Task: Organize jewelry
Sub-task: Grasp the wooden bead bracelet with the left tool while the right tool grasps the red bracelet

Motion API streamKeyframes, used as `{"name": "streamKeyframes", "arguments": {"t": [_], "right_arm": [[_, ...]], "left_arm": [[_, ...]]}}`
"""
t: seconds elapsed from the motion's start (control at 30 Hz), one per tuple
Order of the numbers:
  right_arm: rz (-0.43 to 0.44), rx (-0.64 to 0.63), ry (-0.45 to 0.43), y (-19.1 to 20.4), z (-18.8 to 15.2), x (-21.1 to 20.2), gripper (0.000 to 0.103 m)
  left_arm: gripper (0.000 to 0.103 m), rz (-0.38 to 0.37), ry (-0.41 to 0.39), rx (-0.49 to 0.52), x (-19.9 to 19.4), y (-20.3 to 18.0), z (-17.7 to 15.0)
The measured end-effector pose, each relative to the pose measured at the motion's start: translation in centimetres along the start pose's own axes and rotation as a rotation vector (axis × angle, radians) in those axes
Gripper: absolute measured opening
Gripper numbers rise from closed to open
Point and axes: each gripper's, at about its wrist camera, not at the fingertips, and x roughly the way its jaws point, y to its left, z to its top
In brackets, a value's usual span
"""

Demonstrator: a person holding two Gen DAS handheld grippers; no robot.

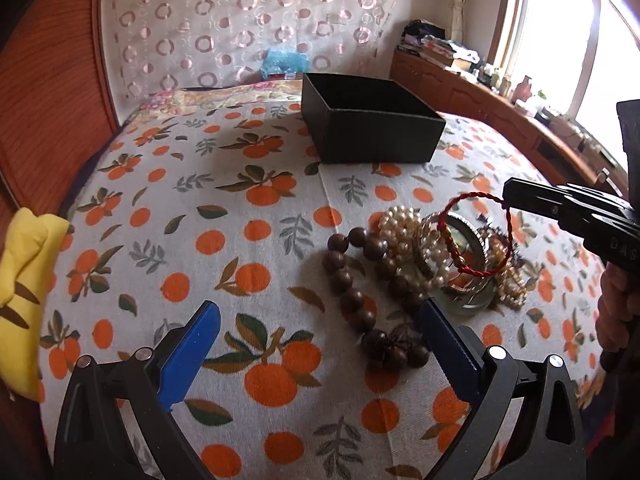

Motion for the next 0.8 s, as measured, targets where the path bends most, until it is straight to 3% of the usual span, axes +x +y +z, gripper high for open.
{"name": "streamKeyframes", "arguments": {"t": [0.3,0.37,0.47,0.53,0.8], "right_arm": [[-0.029,-0.034,-0.027,0.1,1.5,-0.8,0.008],[-0.034,-0.038,-0.031,0.1,1.8,-1.0,0.008],[-0.044,-0.047,-0.039,0.2,2.4,-1.3,0.008],[-0.051,-0.054,-0.044,0.2,2.8,-1.4,0.008],[-0.086,-0.061,-0.046,-0.7,4.5,-1.0,0.008]], "left_arm": [[0.042,-0.023,0.038,0.035,1.6,-0.8,0.4],[0.037,-0.010,0.032,0.039,1.9,-0.8,0.6],[0.018,-0.010,0.033,0.049,2.0,-0.9,0.8],[0.012,0.001,0.022,0.069,2.0,-1.1,0.9],[0.012,0.021,-0.126,0.063,-2.0,-0.9,2.8]]}}
